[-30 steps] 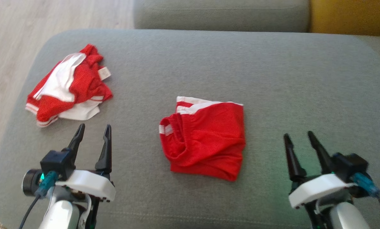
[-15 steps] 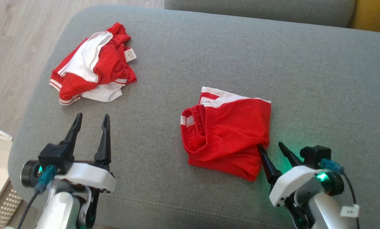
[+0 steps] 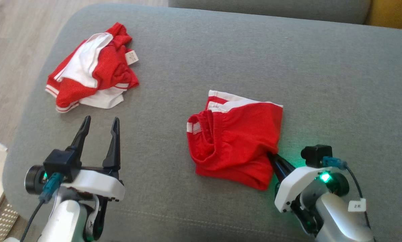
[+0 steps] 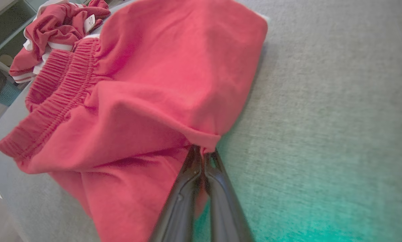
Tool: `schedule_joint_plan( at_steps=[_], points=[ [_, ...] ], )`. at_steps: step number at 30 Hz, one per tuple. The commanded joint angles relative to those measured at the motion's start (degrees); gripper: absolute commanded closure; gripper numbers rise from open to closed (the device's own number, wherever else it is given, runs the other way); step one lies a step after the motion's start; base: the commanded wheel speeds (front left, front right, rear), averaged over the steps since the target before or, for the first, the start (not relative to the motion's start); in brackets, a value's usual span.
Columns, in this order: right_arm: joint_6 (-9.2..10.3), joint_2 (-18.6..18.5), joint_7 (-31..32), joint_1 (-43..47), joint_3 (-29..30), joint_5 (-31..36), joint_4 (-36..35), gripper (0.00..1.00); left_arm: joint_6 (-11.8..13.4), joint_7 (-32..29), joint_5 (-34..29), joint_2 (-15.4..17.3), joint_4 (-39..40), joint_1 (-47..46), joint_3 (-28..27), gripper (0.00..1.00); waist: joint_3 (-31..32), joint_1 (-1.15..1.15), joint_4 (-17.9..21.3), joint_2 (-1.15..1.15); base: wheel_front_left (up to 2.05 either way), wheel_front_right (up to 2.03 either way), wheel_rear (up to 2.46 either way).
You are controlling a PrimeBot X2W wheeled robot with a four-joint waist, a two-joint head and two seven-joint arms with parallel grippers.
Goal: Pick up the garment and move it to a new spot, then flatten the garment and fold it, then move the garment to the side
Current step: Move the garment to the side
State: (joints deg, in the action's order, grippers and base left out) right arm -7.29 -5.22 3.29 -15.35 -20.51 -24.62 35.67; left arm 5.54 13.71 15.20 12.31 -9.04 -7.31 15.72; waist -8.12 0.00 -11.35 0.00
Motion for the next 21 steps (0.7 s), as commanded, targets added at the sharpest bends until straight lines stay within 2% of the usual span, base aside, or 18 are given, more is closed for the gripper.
schedule_joint_plan(
  at_steps=[1, 11, 21],
  points=[
    [-0.20, -1.0, -0.7, -2.1, -1.6, 0.4, -1.1, 1.00, 0.3, 0.4, -0.5, 1.1, 1.8, -2.6, -2.2, 0.00, 0.0, 0.00, 0.9, 0.00, 0.00, 0.00, 0.00],
    [-0.20, -7.8, -0.4, -8.4, -4.9, 5.1, -3.3, 1.00, 0.6, 0.5, -0.7, 1.8, 4.1, -2.8, -2.0, 0.00, -0.9, 0.00, 9.3, 0.00, 0.00, 0.00, 0.00],
    [-0.20, -18.2, 2.6, -19.9, -2.9, 6.6, -3.9, 1.00, -0.4, -0.1, -1.3, 1.8, 6.4, -6.7, -0.3, 0.00, -5.6, 0.00, 15.9, 0.00, 0.00, 0.00, 0.00]
  ],
)
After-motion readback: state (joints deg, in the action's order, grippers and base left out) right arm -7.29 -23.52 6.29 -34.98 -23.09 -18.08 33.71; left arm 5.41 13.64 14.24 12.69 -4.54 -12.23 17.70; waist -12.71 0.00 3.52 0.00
